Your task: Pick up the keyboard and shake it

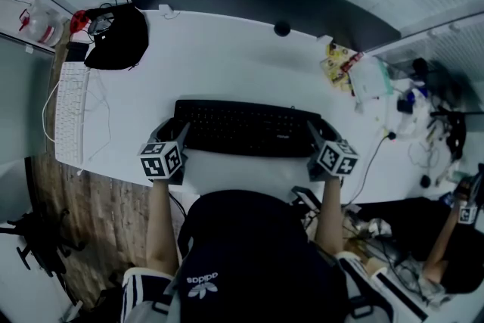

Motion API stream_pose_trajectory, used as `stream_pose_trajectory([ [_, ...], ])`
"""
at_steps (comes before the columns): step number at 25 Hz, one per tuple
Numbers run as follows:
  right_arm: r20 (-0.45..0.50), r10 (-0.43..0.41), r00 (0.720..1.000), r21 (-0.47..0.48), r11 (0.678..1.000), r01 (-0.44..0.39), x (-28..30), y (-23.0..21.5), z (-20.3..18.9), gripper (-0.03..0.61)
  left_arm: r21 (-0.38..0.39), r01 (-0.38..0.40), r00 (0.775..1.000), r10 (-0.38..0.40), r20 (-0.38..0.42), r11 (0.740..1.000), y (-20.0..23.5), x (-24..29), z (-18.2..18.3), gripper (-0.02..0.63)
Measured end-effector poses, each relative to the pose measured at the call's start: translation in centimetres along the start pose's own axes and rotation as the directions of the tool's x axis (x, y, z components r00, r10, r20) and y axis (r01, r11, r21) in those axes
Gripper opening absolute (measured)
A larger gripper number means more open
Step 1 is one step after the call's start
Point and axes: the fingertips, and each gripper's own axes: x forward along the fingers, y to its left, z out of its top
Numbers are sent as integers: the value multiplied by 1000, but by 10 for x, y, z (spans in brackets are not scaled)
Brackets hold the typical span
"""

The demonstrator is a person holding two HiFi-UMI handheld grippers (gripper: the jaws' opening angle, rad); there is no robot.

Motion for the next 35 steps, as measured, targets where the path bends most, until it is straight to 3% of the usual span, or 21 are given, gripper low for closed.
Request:
stream_pose_trajectory([
  [9, 42, -21, 999, -63, 998, 24, -8, 11, 9, 206, -4, -7, 999, 7, 48, 1000, 5, -5, 2, 206],
  [12, 103, -15, 995, -139, 990, 30, -19, 30, 29, 206, -28, 5, 995, -2, 105, 1000, 8, -15, 4, 206],
  [16, 220, -9, 975, -294, 953, 75, -48, 70, 68, 206, -54, 39, 983, -28, 183, 998, 12, -36, 12, 206],
  [24, 461, 104, 881, -459, 878, 137, -112, 144, 138, 206, -2, 85, 914, -77, 399, 996, 14, -77, 67, 206],
  [27, 517, 157, 842, -504, 850, 151, -138, 165, 156, 206, 20, 111, 877, -107, 469, 994, 5, -86, 86, 206],
  [35, 635, 203, 746, -544, 803, 244, -207, 196, 193, 206, 93, 180, 776, -199, 599, 979, -24, -110, 130, 206],
])
